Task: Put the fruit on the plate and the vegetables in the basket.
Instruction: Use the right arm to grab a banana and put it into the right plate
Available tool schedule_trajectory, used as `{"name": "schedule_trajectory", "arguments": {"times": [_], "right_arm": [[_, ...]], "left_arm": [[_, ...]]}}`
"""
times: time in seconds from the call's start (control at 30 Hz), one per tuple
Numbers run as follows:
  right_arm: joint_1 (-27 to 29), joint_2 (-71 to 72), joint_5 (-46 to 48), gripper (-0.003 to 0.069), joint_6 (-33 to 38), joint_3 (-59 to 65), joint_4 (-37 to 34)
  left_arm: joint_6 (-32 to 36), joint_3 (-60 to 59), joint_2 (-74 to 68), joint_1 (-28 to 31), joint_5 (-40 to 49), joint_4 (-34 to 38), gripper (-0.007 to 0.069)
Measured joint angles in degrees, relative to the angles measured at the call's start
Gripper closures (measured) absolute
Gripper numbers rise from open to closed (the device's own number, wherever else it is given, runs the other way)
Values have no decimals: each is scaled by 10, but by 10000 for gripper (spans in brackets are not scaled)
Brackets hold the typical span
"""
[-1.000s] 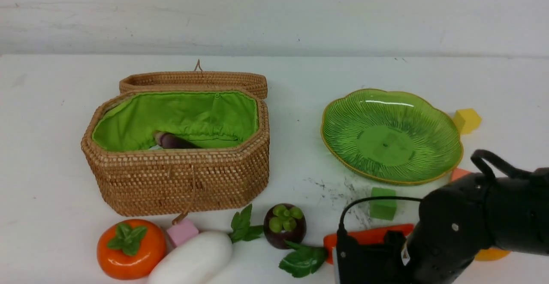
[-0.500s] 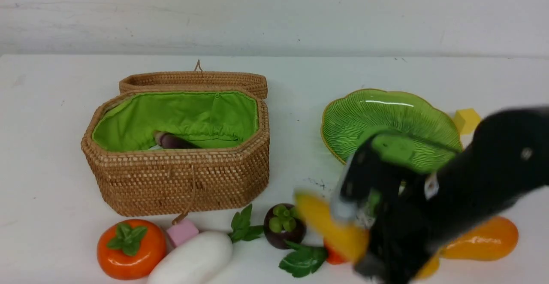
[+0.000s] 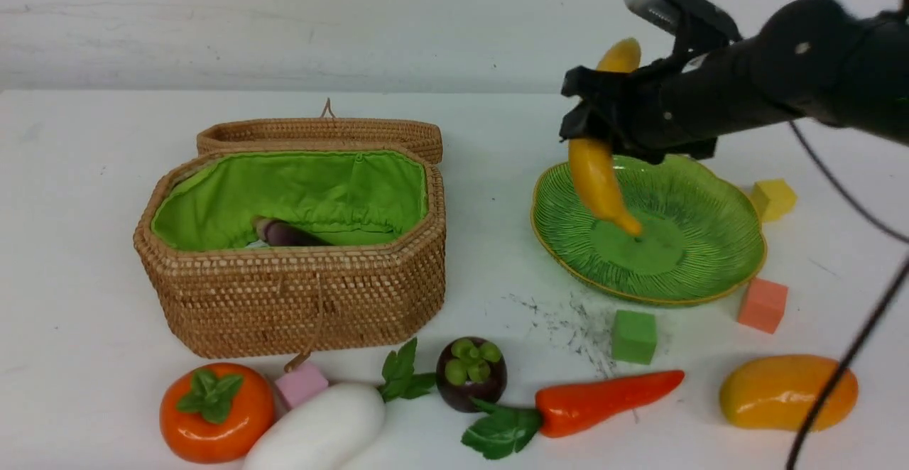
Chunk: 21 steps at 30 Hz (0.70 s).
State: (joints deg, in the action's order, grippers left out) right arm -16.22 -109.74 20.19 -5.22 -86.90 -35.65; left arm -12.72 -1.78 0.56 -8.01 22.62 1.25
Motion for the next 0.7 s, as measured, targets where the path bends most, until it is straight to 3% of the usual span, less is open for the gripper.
{"name": "schedule_trajectory", "arguments": {"times": [0.1,0.17,0.33,0.7], "right_arm": [[5,-48,-46,340,-32,-6,-49],[5,-99,-106,340,-48,-7,-119],[5,-145,-175,340,-54,-9,-185],[21,-161,-170,340,-56,-19,-203]], "left_arm": [[0,0,0,0,0,0,386],[0,0,0,0,0,0,386],[0,0,0,0,0,0,386],[0,0,0,0,0,0,386]]}}
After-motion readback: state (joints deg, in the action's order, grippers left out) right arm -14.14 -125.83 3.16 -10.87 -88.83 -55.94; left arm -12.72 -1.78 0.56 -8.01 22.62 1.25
